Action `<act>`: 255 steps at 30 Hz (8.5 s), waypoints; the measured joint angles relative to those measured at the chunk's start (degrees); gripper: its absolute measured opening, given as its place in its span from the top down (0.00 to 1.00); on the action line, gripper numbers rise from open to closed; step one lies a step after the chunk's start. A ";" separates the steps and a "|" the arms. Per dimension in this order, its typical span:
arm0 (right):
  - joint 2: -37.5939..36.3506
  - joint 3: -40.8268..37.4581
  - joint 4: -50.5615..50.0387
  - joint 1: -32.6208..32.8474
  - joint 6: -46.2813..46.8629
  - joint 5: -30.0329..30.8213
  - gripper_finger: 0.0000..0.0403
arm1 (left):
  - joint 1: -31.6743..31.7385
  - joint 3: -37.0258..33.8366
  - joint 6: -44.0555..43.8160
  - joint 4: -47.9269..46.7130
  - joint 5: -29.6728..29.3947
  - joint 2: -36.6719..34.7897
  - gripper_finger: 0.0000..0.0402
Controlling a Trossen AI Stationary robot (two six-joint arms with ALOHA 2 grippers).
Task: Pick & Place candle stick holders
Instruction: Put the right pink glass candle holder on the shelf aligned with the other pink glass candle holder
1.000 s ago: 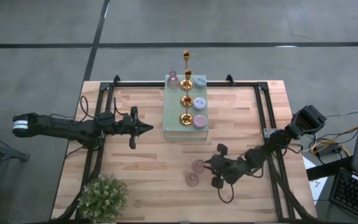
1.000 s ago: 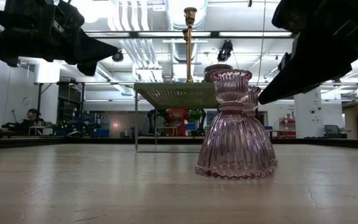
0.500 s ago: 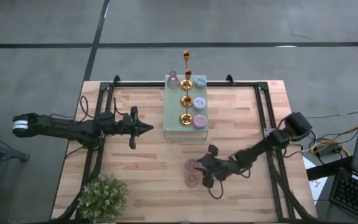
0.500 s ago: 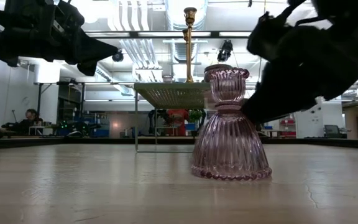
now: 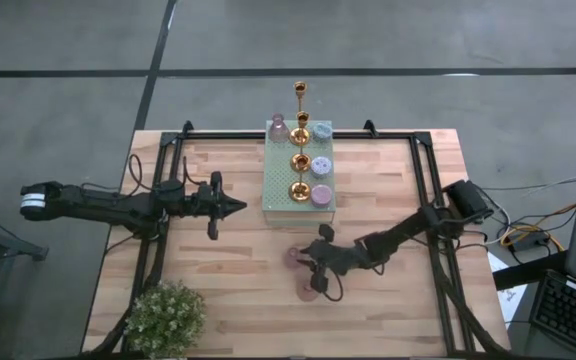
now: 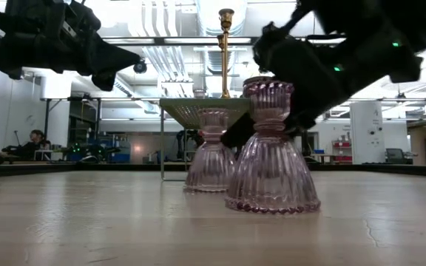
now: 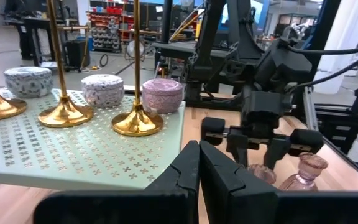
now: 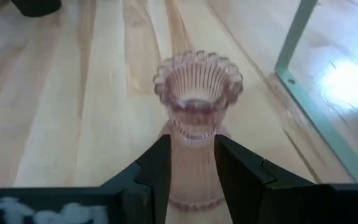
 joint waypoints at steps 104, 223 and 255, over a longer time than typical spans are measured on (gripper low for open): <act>-51.22 -37.24 2.45 7.95 1.18 6.98 0.98 | -16.17 46.12 29.11 -53.83 -7.37 34.29 0.95; -51.20 -38.22 2.44 7.93 1.20 7.18 0.98 | 9.86 68.02 48.20 -69.23 -29.11 42.38 0.88; -51.20 -38.44 2.43 7.95 1.48 7.22 0.98 | 9.86 68.02 45.58 -66.49 -21.43 42.38 0.69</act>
